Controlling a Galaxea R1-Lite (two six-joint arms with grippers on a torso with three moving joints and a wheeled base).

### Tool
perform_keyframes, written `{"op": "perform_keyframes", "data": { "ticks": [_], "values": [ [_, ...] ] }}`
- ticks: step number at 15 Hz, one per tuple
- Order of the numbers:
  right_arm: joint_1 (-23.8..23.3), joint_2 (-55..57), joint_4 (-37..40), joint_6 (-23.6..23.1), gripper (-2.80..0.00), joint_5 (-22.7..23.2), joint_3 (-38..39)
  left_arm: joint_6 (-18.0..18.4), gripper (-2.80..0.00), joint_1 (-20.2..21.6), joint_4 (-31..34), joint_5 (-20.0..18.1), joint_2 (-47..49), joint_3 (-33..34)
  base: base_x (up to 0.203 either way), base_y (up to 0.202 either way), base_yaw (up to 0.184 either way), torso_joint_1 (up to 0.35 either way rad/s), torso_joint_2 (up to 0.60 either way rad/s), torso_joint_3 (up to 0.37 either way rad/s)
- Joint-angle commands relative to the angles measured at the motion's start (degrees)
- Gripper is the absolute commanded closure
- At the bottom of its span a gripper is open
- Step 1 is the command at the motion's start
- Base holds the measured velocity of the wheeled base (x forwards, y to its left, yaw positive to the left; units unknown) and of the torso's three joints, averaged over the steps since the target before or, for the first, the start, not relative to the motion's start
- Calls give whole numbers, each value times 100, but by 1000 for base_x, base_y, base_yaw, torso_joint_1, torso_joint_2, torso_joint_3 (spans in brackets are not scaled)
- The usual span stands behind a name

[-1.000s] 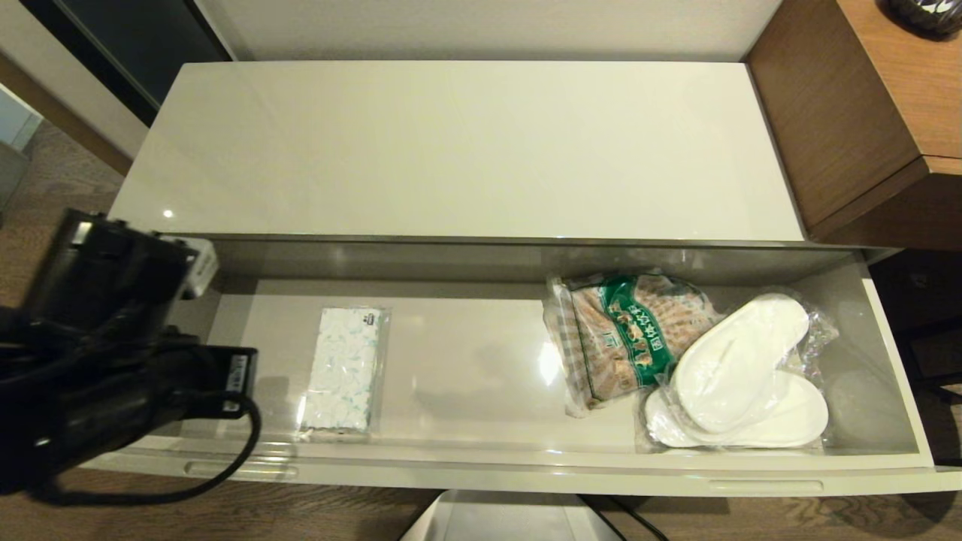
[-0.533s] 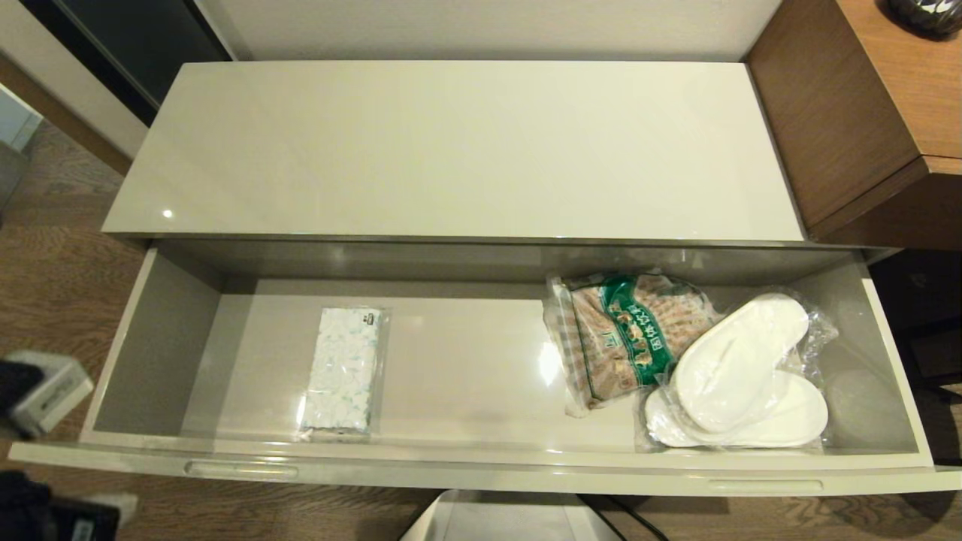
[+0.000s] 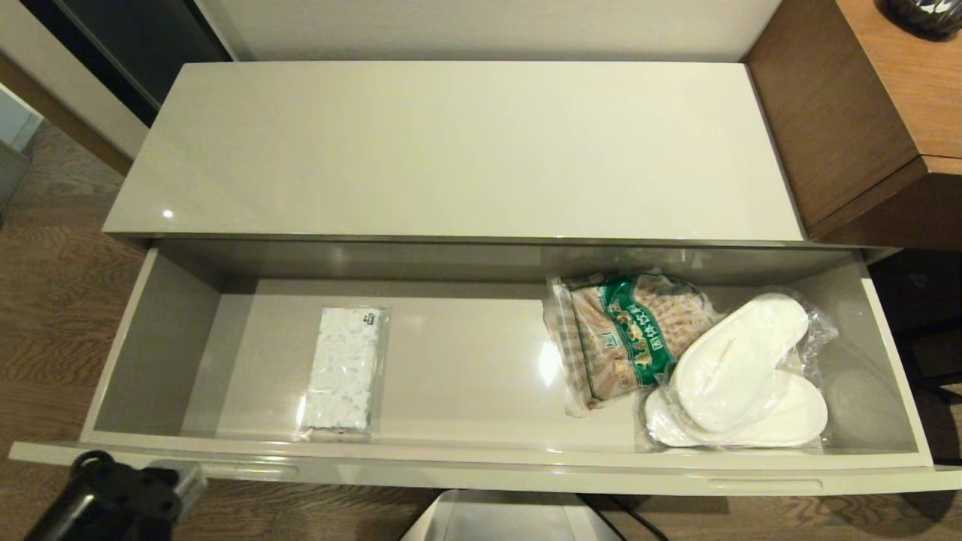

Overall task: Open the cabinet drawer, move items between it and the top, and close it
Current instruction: Close the drawer

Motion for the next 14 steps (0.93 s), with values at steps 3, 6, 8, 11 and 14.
{"op": "perform_keyframes", "data": {
  "ticks": [3, 6, 8, 11, 14],
  "values": [
    [-2, -81, -4, 2, 0, -8, 18, -634, 0, -24, -1935, -56, 2481, 234, 0, 0, 0, 0, 0, 0],
    [-2, -81, -4, 2, 0, -9, 18, -1074, 0, -19, -2877, -27, 3070, 127, 0, 0, 0, 0, 0, 0],
    [7, -81, -4, 2, 0, -9, 18, -898, 0, 139, -2862, 306, 3211, -408, 0, 0, 0, 0, 0, 0],
    [5, -81, -4, 2, 0, 0, 18, -635, 0, 494, -2187, 617, 3358, -2800, 0, 0, 0, 0, 0, 0],
    [-2, -81, -4, 2, 0, 0, 18, -502, 0, 766, -1021, 754, 3655, -5462, 0, 0, 0, 0, 0, 0]
  ]
}}
